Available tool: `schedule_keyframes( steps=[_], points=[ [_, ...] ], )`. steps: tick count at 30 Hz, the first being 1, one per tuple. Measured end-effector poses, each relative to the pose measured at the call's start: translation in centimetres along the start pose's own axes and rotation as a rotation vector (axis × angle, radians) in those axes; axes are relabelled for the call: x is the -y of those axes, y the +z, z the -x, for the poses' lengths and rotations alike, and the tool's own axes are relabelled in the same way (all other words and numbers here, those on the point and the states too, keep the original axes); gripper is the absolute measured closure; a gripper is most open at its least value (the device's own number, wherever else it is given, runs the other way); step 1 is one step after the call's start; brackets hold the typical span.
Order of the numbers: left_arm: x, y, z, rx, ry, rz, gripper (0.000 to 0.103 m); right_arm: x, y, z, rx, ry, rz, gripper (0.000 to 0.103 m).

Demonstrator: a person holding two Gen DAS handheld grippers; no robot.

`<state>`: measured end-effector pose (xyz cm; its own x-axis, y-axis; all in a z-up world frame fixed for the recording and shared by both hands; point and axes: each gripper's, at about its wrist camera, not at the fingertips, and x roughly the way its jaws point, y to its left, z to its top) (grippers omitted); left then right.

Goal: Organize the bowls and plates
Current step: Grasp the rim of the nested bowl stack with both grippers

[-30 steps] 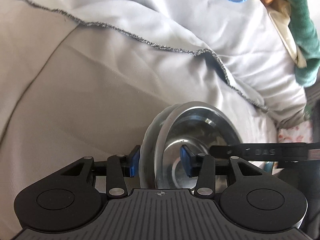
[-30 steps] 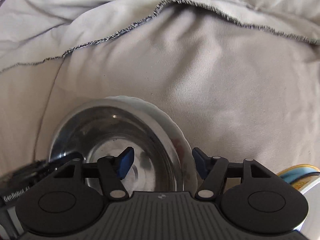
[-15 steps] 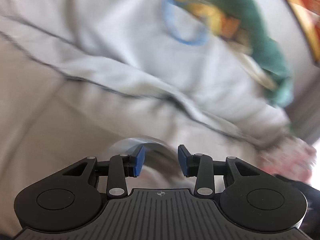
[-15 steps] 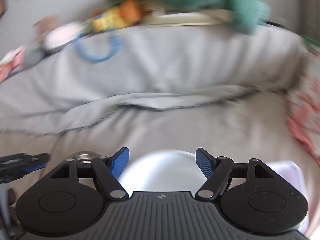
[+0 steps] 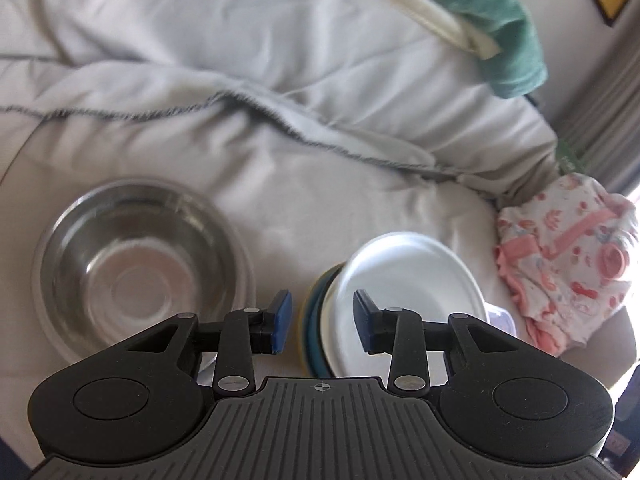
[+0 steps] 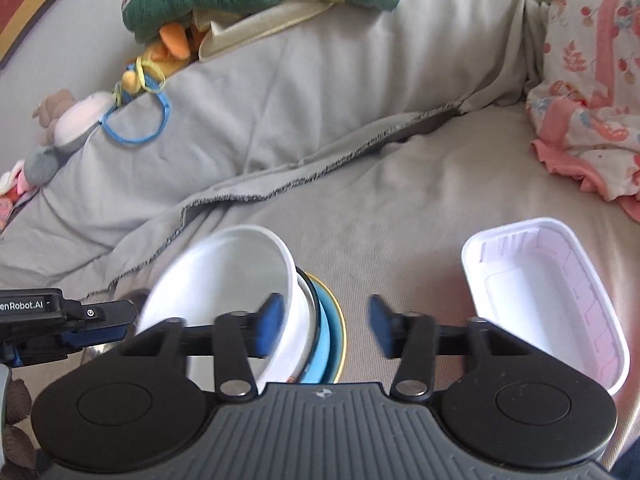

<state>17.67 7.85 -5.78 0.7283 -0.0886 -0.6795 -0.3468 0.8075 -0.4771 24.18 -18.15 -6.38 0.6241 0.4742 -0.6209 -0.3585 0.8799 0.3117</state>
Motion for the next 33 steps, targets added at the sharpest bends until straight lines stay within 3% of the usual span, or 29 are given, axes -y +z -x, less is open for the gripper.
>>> schedule_keyframes(
  steps=[8, 15, 20, 33],
  points=[
    [1.2, -0.4, -0.8, -0.027, -0.05, 0.0, 0.069, 1.5, -0.6, -0.9, -0.017, 0.04, -0.039, 0.066],
    [1.0, -0.7, 0.4, -0.005, 0.012, -0.037, 0.067, 1.6, -0.9, -0.7, -0.006, 0.046, -0.03, 0.064],
    [0.7, -1.3, -0.5, -0.03, 0.001, -0.039, 0.062, 1.3, -1.2, -0.9, -0.001, 0.043, -0.017, 0.057],
    [0.6, -1.7, -2.3, -0.064, -0.023, -0.046, 0.063, 1.0, -1.5, -2.5, -0.042, 0.011, -0.006, 0.056]
  ],
)
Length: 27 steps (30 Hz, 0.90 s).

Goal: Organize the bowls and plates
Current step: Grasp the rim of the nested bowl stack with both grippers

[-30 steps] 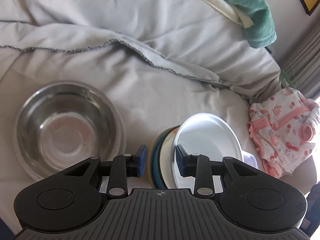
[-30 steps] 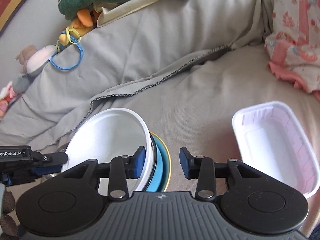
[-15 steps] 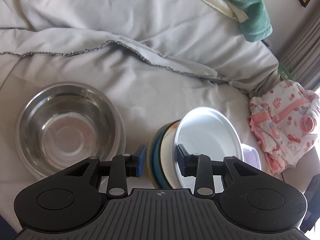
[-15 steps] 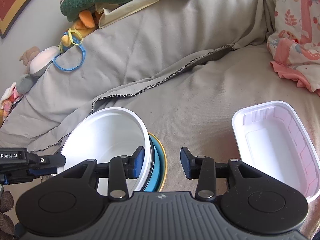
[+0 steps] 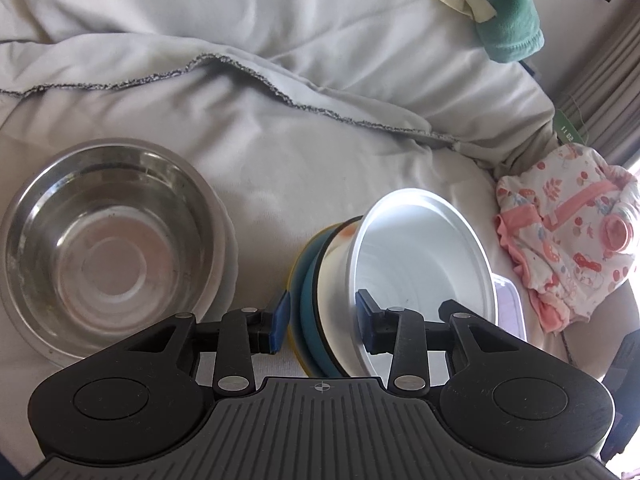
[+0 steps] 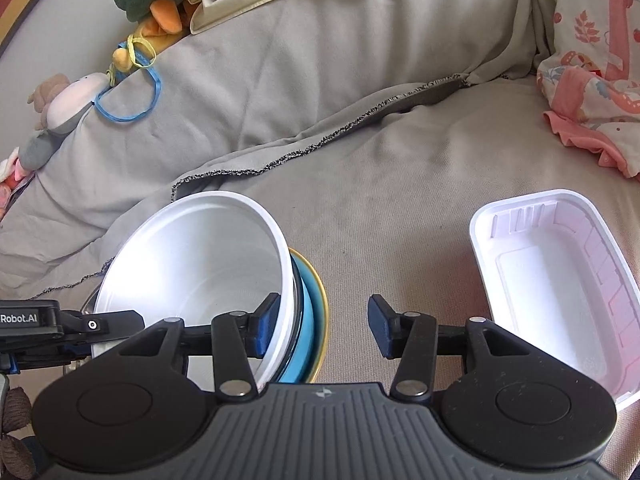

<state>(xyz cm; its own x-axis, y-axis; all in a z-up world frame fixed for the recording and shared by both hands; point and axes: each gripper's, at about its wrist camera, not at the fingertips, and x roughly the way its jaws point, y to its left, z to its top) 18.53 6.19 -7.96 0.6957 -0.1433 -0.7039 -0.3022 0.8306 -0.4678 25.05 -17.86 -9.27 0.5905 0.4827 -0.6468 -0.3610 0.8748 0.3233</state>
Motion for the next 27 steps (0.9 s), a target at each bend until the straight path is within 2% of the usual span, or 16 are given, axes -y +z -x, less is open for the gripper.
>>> schedule_keyframes(
  steps=[8, 12, 17, 20, 24, 27],
  points=[
    [0.5, -0.3, -0.6, -0.009, 0.032, 0.0, 0.063, 0.5, -0.1, 0.2, 0.0, 0.027, -0.013, 0.052],
    [0.3, -0.3, -0.2, 0.012, 0.01, 0.04, 0.064, 0.8, 0.4, 0.4, 0.019, 0.026, -0.004, 0.051],
    [0.6, 0.2, 0.7, 0.058, -0.014, 0.028, 0.064, 0.4, 2.2, 0.4, 0.052, 0.028, 0.024, 0.05],
    [1.0, 0.4, 0.3, 0.044, 0.013, 0.001, 0.064, 0.0, 2.8, -0.2, 0.049, 0.019, 0.042, 0.05],
    [0.9, 0.4, -0.7, 0.011, 0.064, -0.01, 0.056, -0.4, 2.6, -0.8, 0.033, 0.003, 0.078, 0.05],
    [0.7, 0.5, -1.8, -0.026, 0.082, -0.011, 0.058, -0.4, 2.4, -1.4, -0.022, 0.018, 0.072, 0.049]
  ],
)
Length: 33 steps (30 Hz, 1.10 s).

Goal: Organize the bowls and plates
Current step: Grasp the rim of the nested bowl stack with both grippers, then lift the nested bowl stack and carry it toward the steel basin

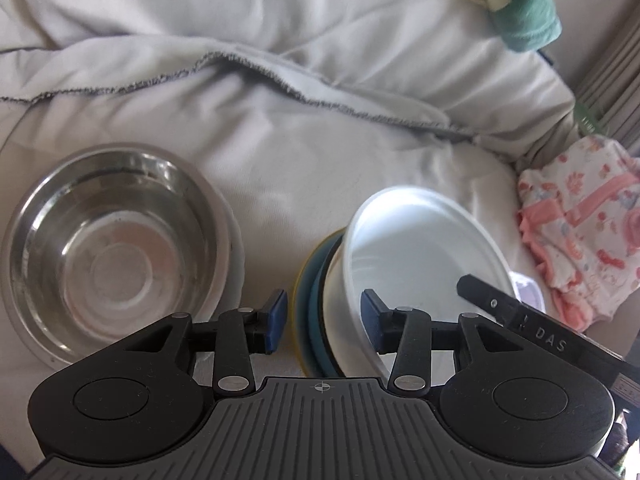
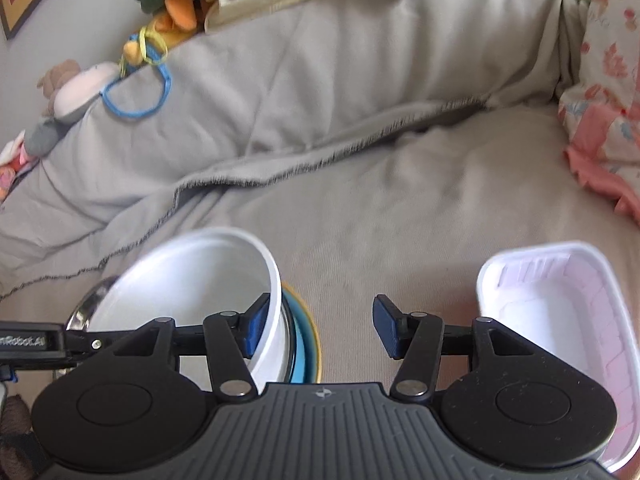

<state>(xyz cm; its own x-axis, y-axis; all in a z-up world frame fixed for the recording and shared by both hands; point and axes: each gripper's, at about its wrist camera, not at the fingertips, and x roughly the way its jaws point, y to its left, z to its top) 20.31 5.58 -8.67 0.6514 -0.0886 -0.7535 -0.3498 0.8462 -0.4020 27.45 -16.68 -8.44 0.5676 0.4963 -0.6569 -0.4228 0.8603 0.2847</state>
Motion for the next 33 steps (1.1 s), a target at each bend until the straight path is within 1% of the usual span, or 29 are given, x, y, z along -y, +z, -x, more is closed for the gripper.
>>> schedule_keyframes(
  steps=[3, 4, 7, 9, 10, 11, 14, 16, 19, 25, 28, 30, 33],
  points=[
    [-0.3, -0.2, -1.3, -0.042, 0.014, 0.007, 0.057, 0.7, -0.4, -1.1, -0.094, 0.08, -0.056, 0.049],
    [-0.6, -0.3, -1.8, -0.057, 0.009, 0.021, 0.056, 1.1, -0.6, -1.5, -0.127, 0.11, -0.083, 0.049],
    [-0.9, -0.6, -2.7, -0.083, -0.015, 0.042, 0.059, 1.8, -1.3, -2.8, -0.205, 0.175, -0.158, 0.049],
    [-0.6, -0.6, -3.0, -0.092, -0.026, 0.03, 0.06, 2.1, -1.8, -3.6, -0.255, 0.228, -0.205, 0.049],
    [-0.4, -0.6, -3.1, -0.098, -0.031, 0.02, 0.059, 2.2, -2.1, -3.9, -0.279, 0.253, -0.225, 0.049],
    [-0.1, -0.6, -3.1, -0.098, -0.025, 0.005, 0.058, 2.2, -2.3, -4.3, -0.3, 0.273, -0.239, 0.045],
    [0.0, -0.8, -3.2, -0.095, -0.017, -0.01, 0.059, 1.7, -2.9, -5.0, -0.339, 0.284, -0.244, 0.045],
    [-0.3, -0.8, -3.2, -0.093, -0.021, 0.003, 0.06, 1.4, -3.1, -5.0, -0.336, 0.283, -0.25, 0.044],
    [-0.7, -0.8, -3.2, -0.094, -0.048, 0.031, 0.059, 1.3, -3.3, -4.9, -0.33, 0.278, -0.257, 0.044],
    [-1.2, -1.0, -3.2, -0.109, -0.084, 0.047, 0.059, 1.3, -3.6, -4.5, -0.326, 0.268, -0.256, 0.043],
    [-1.2, -1.3, -3.1, -0.115, -0.093, 0.038, 0.06, 0.4, -3.8, -4.3, -0.311, 0.241, -0.215, 0.042],
    [-1.7, -1.2, -3.0, -0.126, -0.115, 0.058, 0.06, -0.3, -4.1, -4.0, -0.303, 0.217, -0.18, 0.041],
    [-2.1, -1.4, -2.6, -0.131, -0.141, 0.073, 0.06, -0.7, -4.1, -3.9, -0.304, 0.212, -0.173, 0.037]
  ],
)
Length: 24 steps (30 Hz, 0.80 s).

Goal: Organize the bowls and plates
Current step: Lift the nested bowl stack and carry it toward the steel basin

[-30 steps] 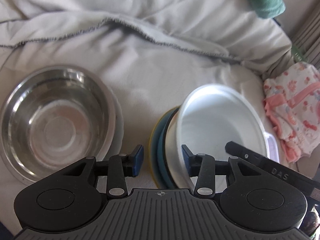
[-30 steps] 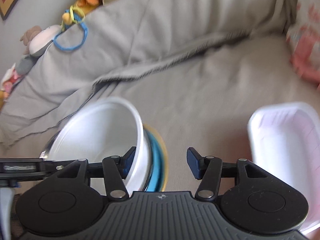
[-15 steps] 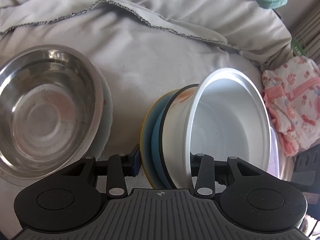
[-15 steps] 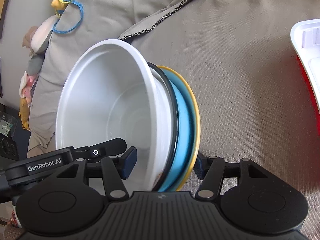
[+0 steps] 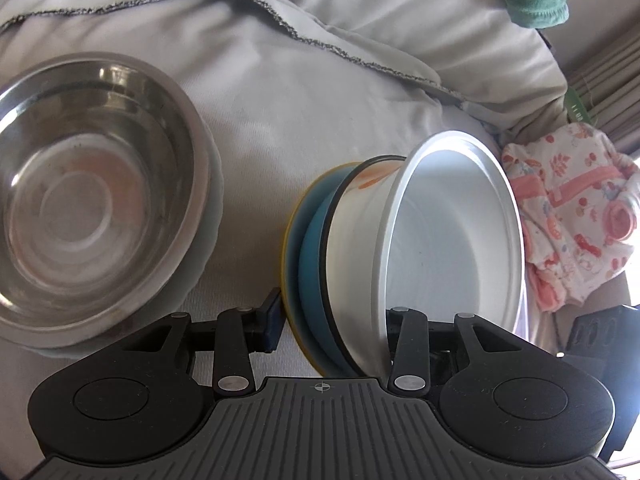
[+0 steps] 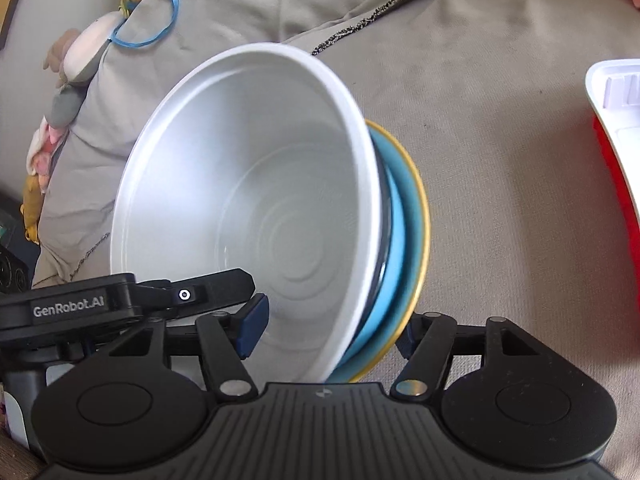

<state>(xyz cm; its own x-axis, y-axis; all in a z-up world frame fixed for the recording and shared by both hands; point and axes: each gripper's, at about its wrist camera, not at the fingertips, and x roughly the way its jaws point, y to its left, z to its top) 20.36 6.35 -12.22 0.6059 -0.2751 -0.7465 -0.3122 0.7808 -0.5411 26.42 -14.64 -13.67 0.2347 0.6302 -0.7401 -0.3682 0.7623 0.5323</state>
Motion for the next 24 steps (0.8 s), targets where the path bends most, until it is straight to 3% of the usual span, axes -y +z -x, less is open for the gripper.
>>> schedule_keyframes(
  steps=[15, 19, 24],
  points=[
    [0.5, -3.3, 2.1, -0.077, 0.049, -0.049, 0.059, -0.4, -3.9, 1.7, -0.081, 0.027, 0.057, 0.037],
    [0.2, -3.1, 2.0, -0.069, 0.043, -0.037, 0.059, 0.1, -3.3, 2.8, -0.012, -0.017, 0.067, 0.037],
    [0.1, -3.1, 2.7, -0.031, 0.046, -0.028, 0.059, 1.0, -2.8, 4.5, 0.048, -0.005, 0.025, 0.037]
  ],
)
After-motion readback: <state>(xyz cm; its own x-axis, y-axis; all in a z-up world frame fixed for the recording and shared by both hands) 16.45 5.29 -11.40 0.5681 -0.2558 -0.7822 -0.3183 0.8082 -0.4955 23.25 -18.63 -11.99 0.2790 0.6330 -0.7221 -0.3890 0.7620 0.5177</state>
